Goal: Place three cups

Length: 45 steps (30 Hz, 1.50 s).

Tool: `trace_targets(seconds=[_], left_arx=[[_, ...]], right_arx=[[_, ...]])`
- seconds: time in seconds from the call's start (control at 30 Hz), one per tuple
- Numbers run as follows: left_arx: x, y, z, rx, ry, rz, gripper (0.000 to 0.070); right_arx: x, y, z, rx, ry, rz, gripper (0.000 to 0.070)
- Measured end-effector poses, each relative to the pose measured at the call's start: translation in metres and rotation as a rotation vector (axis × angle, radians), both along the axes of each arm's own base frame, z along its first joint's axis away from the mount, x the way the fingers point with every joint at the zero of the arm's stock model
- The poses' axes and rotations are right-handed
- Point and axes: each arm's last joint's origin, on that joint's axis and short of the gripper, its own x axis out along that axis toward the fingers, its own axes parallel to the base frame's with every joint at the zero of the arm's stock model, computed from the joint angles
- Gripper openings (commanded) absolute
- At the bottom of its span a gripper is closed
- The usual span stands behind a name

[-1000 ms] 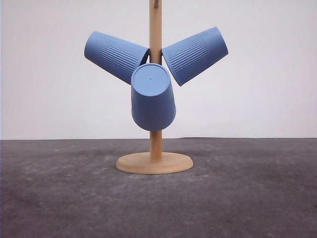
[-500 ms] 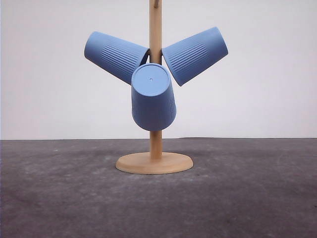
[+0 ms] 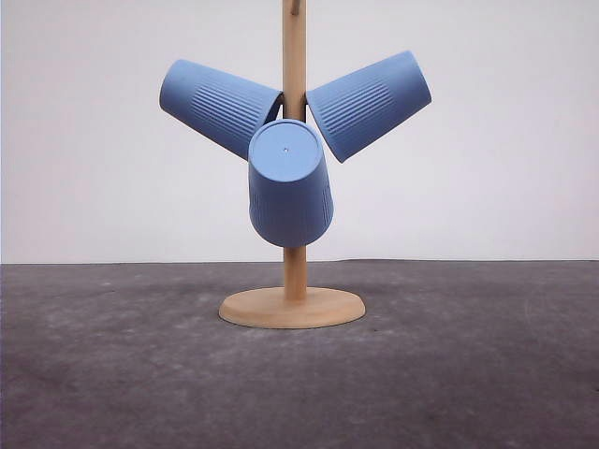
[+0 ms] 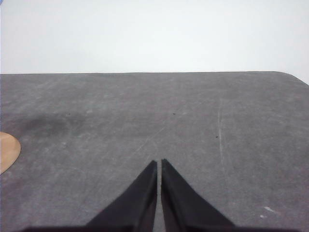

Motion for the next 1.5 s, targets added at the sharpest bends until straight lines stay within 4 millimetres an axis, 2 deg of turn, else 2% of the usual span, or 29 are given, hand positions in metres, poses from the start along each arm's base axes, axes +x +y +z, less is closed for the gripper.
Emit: trace_targets(seconds=[1.5], left_arx=[[0.0, 0.0, 0.0, 0.0, 0.0, 0.0, 0.0]], right_arx=[[0.0001, 0.0001, 0.0015, 0.005, -0.016, 0.0, 0.0012]])
